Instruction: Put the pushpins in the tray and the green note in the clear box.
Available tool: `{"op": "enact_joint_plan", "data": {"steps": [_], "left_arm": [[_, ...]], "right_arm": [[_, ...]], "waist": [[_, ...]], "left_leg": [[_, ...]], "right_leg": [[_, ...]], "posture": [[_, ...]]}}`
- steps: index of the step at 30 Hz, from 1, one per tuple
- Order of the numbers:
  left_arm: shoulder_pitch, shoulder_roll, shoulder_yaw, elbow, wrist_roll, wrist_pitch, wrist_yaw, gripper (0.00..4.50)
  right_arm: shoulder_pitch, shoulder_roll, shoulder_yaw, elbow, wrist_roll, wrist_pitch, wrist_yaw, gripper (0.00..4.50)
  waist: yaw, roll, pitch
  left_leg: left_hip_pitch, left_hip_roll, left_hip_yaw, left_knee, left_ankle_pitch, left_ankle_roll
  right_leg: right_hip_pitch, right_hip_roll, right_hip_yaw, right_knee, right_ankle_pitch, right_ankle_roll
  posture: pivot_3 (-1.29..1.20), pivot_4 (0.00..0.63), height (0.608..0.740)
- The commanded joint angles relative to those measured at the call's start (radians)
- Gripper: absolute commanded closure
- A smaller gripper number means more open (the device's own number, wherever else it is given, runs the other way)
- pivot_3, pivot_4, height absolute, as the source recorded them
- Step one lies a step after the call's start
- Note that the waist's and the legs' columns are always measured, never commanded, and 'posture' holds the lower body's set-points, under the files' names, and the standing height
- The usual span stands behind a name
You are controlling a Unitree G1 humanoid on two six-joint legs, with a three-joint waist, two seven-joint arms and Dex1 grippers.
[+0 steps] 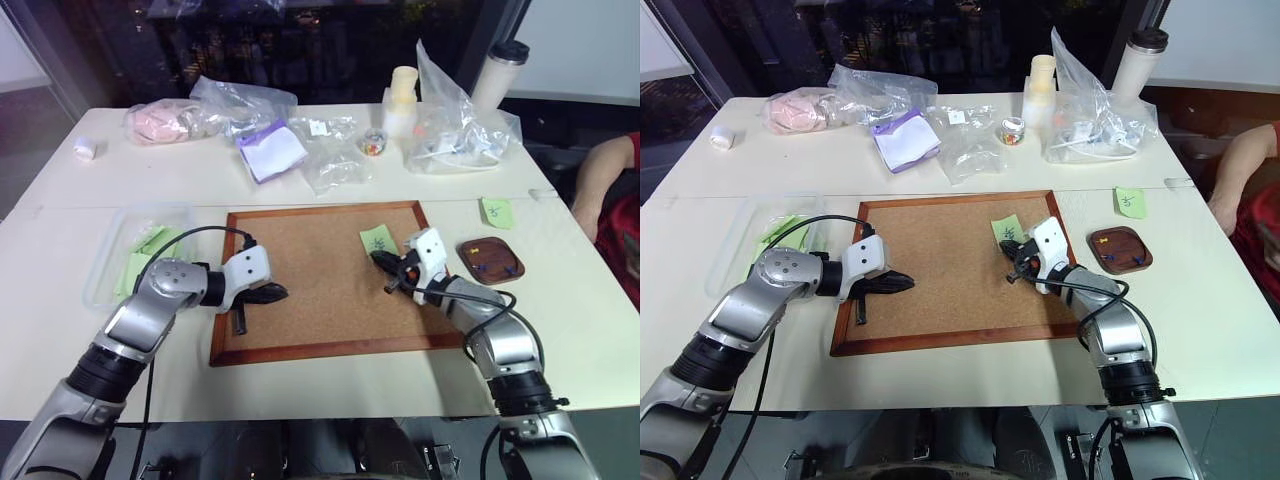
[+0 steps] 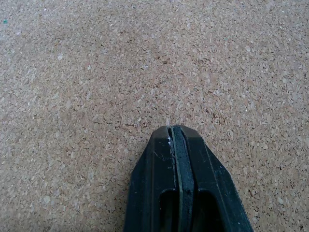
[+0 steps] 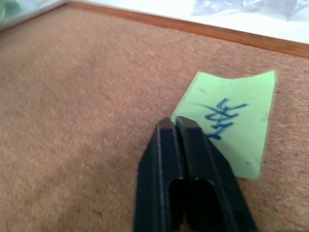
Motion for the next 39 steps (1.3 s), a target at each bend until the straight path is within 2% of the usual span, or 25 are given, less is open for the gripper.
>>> {"op": "enact_joint_plan", "data": {"steps": [1, 5, 11, 16, 20, 23, 26, 30, 32, 36, 39], "left_arm": [[0.024, 0.007, -0.043, 0.045, 0.038, 0.019, -0.008, 4.5], [0.015, 0.007, -0.041, 0.053, 0.038, 0.015, -0.012, 4.5], [0.019, 0.008, -0.049, 0.047, 0.039, 0.016, -0.024, 4.5], [0.025, 0.004, -0.046, 0.039, 0.03, 0.015, -0.027, 4.5], [-0.014, -0.046, 0.087, 0.005, -0.128, 0.133, -0.017, 4.5], [-0.097, -0.071, 0.231, 0.009, -0.264, 0.236, -0.004, 3.51], [-0.189, -0.072, 0.314, 0.049, -0.338, 0.284, 0.004, 2.09], [-0.368, -0.17, 0.39, 0.195, -0.442, 0.382, 0.064, 0.07], [-0.413, -0.23, 0.409, 0.26, -0.459, 0.425, 0.119, 0.07], [-0.549, -0.401, 0.542, 0.457, -0.599, 0.657, 0.294, 0.07], [-0.617, -0.493, 0.607, 0.615, -0.625, 0.707, 0.39, 0.07]], "right_arm": [[0.009, 0.0, 0.022, -0.009, -0.018, -0.001, 0.01, 4.47], [0.002, -0.007, 0.006, -0.039, -0.026, -0.008, 0.002, 4.47], [-0.041, -0.002, -0.091, -0.228, 0.074, 0.048, -0.025, 4.47], [-0.056, -0.016, -0.119, -0.336, 0.121, 0.123, -0.045, 4.47], [-0.056, -0.038, -0.121, -0.379, 0.134, 0.154, -0.043, 4.47], [-0.062, -0.058, -0.126, -0.397, 0.14, 0.169, -0.037, 4.5], [-0.069, -0.077, -0.126, -0.401, 0.144, 0.174, -0.028, 4.5], [-0.086, -0.105, -0.115, -0.388, 0.14, 0.162, -0.002, 4.5], [-0.095, -0.109, -0.11, -0.384, 0.138, 0.157, 0.004, 4.5], [-0.12, -0.112, -0.09, -0.387, 0.126, 0.148, 0.012, 4.5], [-0.136, -0.111, -0.074, -0.397, 0.121, 0.145, 0.011, 4.5]], "waist": [[0.0, 0.0, 0.0], [0.0, 0.0, 0.0], [0.0, 0.0, 0.0], [0.001, 0.0, 0.0], [0.003, 0.0, 0.001], [0.003, -0.005, 0.004], [0.003, -0.01, 0.007], [0.003, -0.01, 0.008], [0.003, -0.01, 0.008], [0.002, -0.013, 0.01], [0.0, -0.015, 0.011]], "left_leg": [[0.0, 0.0, 0.0, 0.0, 0.0, 0.0], [0.0, 0.0, 0.0, 0.0, 0.0, 0.0], [0.0, 0.0, 0.0, 0.0, 0.0, 0.0], [0.0, 0.0, 0.0, -0.001, 0.0, 0.0], [-0.001, 0.0, 0.0, -0.001, 0.0, 0.0], [-0.005, 0.0, -0.001, 0.0, 0.0, 0.0], [-0.017, 0.0, -0.003, 0.004, 0.001, -0.001], [-0.018, -0.001, -0.002, 0.004, 0.001, -0.001], [-0.017, -0.001, -0.002, 0.004, 0.001, -0.001], [-0.018, -0.001, -0.002, 0.004, 0.001, -0.001], [-0.018, -0.001, -0.003, 0.004, 0.001, -0.001]], "right_leg": [[0.0, 0.0, 0.0, 0.0, 0.0, 0.0], [0.0, 0.0, 0.0, 0.0, 0.0, 0.0], [-0.001, 0.0, 0.0, 0.0, 0.0, 0.0], [0.0, 0.0, 0.0, 0.0, 0.0, 0.0], [0.0, -0.001, 0.0, -0.001, 0.0, 0.0], [-0.004, -0.001, 0.0, 0.0, 0.0, 0.0], [-0.017, 0.0, -0.002, 0.005, 0.0, 0.0], [-0.017, -0.001, -0.002, 0.004, 0.0, 0.001], [-0.016, -0.001, -0.002, 0.003, 0.0, 0.001], [-0.016, -0.001, -0.003, 0.003, 0.0, 0.001], [-0.016, 0.0, -0.003, 0.003, 0.001, 0.001]], "posture": [[0.0, 0.15, 0.734], [0.0, 0.15, 0.734], [0.0, 0.15, 0.734], [0.0, 0.15, 0.734], [0.0, 0.15, 0.734], [0.0, 0.15, 0.734], [0.0, 0.15, 0.734], [0.0, 0.15, 0.734], [0.0, 0.15, 0.734], [0.0, 0.15, 0.734], [0.0, 0.15, 0.734]]}}
